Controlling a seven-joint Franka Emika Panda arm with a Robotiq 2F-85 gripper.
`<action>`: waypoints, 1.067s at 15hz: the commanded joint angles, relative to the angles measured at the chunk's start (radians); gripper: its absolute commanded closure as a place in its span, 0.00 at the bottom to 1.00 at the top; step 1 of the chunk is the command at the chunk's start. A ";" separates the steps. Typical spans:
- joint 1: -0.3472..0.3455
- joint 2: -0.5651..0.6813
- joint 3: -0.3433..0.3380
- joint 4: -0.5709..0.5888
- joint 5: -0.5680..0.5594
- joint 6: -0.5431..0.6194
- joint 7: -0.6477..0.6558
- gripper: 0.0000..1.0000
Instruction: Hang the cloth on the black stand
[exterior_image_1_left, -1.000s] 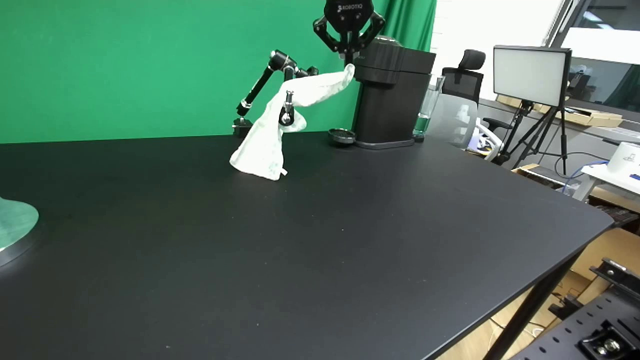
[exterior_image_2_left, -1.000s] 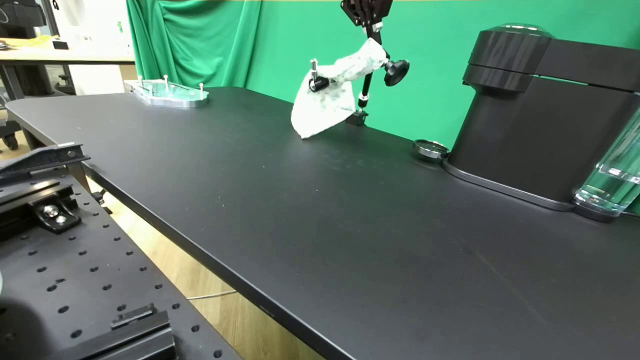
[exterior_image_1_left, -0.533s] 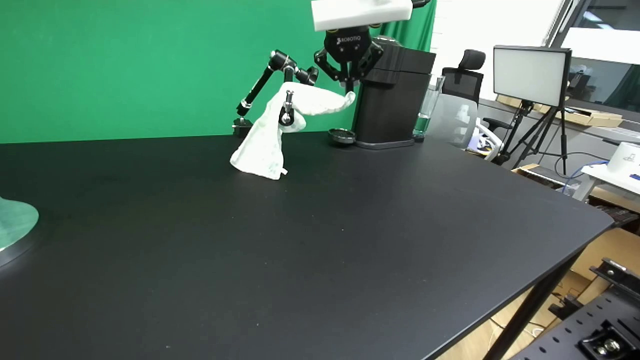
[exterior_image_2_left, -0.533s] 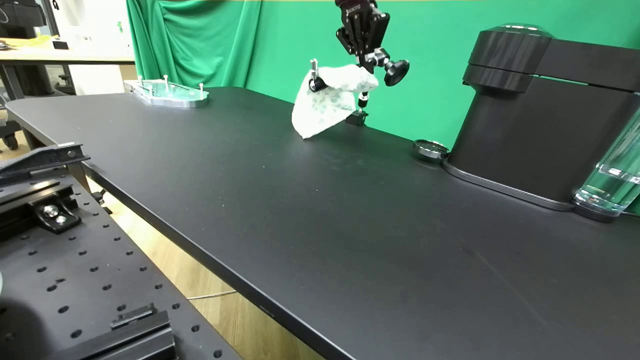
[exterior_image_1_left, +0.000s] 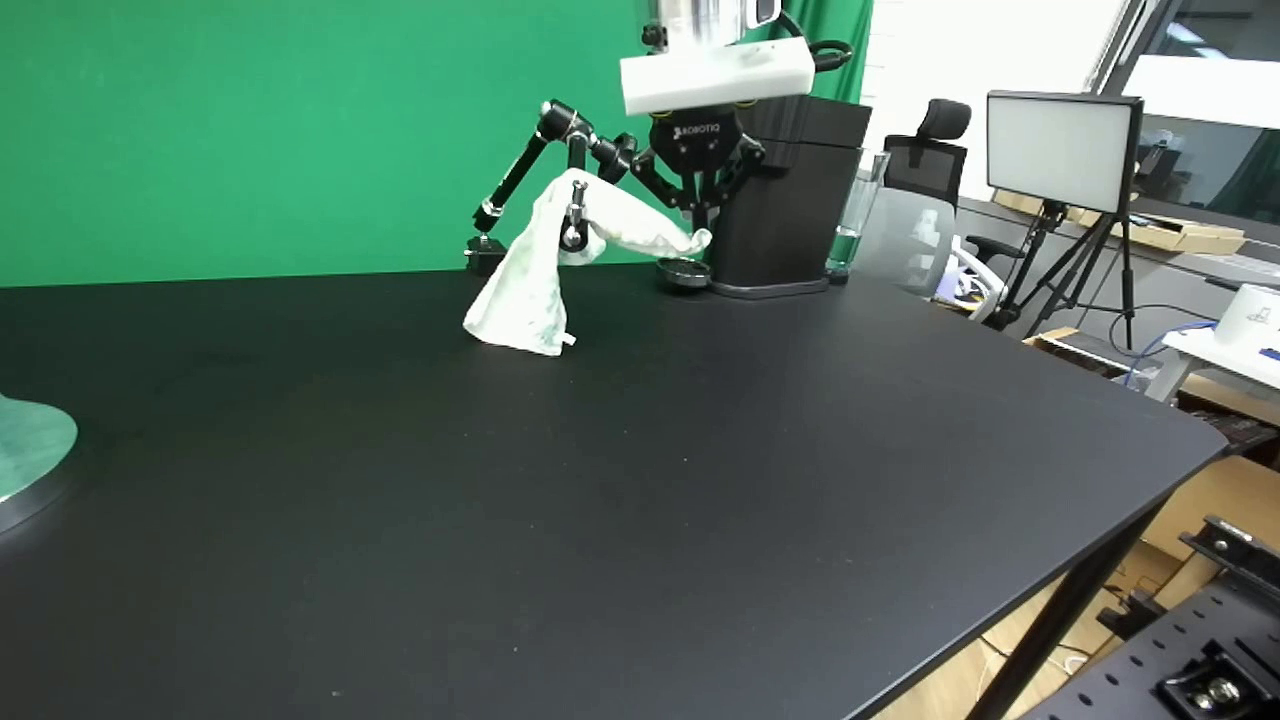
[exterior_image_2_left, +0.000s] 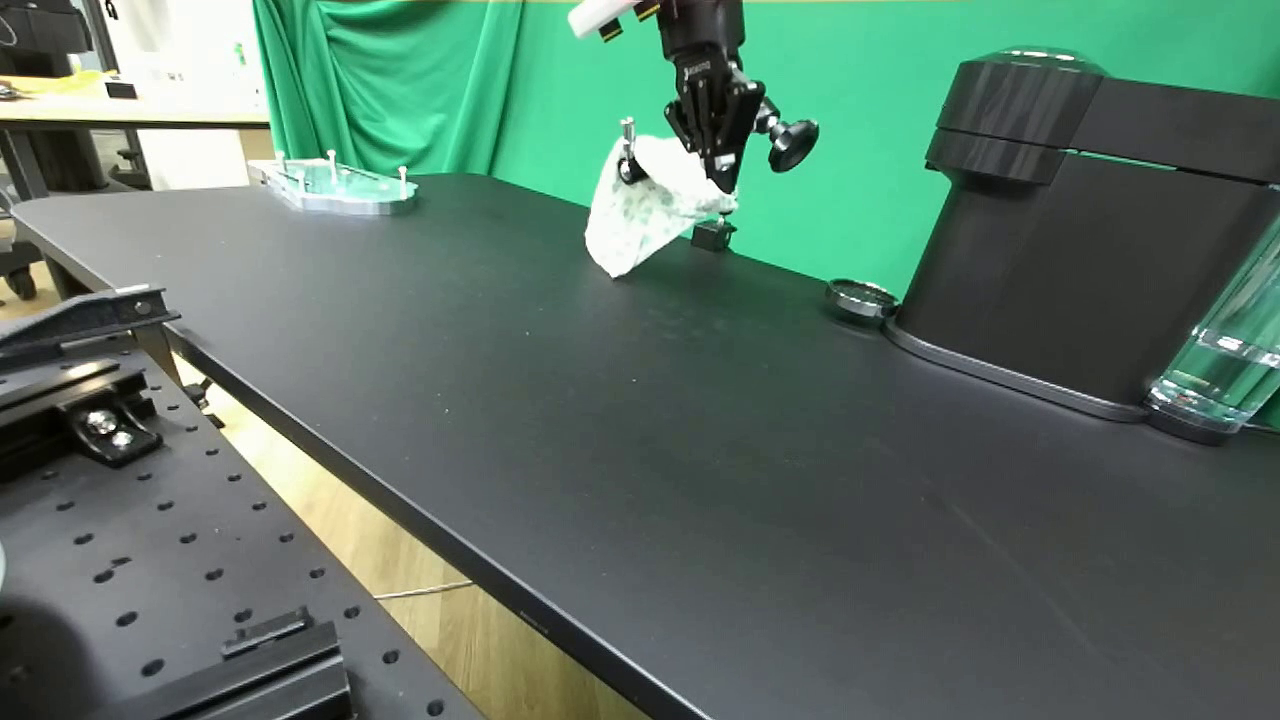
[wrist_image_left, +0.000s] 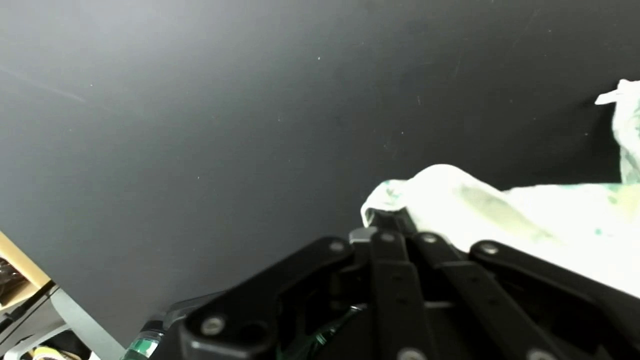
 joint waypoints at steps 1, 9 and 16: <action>0.022 0.023 -0.027 0.005 0.033 -0.008 0.000 1.00; 0.009 0.100 -0.039 -0.001 0.150 0.011 -0.075 0.74; 0.047 0.056 -0.048 -0.014 0.222 0.077 -0.144 0.33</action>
